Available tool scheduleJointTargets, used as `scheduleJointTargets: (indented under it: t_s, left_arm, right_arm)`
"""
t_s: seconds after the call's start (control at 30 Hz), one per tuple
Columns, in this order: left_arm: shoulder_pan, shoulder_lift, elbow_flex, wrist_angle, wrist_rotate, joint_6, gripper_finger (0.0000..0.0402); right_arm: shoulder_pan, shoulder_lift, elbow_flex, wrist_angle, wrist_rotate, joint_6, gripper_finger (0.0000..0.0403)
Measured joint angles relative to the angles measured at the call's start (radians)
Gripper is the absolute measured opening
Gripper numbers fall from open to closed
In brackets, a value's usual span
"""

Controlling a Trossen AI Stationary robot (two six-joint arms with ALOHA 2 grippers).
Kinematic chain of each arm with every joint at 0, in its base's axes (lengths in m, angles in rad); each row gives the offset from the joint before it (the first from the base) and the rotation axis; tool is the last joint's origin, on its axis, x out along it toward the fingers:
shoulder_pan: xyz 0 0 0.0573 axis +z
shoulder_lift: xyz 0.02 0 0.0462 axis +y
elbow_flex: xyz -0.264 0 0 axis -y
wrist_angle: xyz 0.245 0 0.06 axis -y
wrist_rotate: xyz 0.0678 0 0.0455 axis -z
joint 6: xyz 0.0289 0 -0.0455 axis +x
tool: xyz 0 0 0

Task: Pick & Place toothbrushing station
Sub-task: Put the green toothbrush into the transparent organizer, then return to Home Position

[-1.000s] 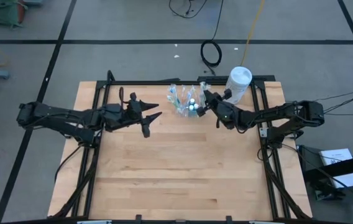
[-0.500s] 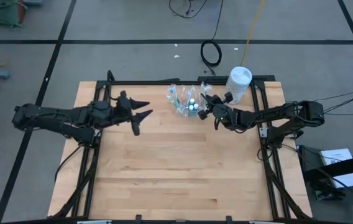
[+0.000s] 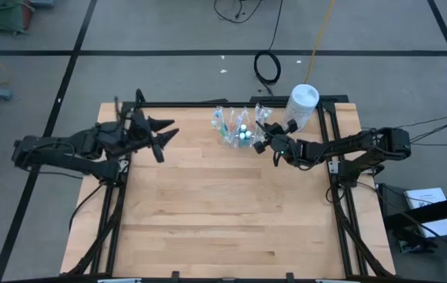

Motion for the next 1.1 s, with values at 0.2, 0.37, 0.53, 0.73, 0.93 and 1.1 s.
scheduleJointTargets:
  t_s: [0.2,0.37,0.53,0.73,0.93,1.1]
  left_arm:
    - [0.035,-0.057,0.0,0.017,0.0,0.002,0.0172]
    - [0.04,-0.085,0.0,-0.046,0.0,-0.015,0.0172]
    - [0.04,-0.117,0.0,-0.081,0.0,-0.017,0.0172]
    - [0.04,-0.178,0.0,-0.172,-0.001,-0.055,0.0172]
    - [0.039,-0.226,0.0,-0.188,-0.056,-0.051,0.0172]
    - [0.039,-0.255,0.0,-0.246,-0.059,-0.068,0.0172]
  right_arm:
    - [0.0,0.0,-0.009,0.001,-0.001,-0.001,0.0001]
    - [0.0,0.0,-0.011,0.02,-0.008,-0.043,0.0026]
    - [0.019,-0.027,-0.011,0.026,-0.01,-0.061,0.0066]
    - [0.093,-0.153,-0.011,-0.021,-0.01,-0.159,0.0098]
    - [0.167,-0.295,-0.011,-0.034,-0.008,-0.329,0.0104]
    - [0.246,-0.422,-0.011,-0.043,-0.006,-0.462,0.0101]
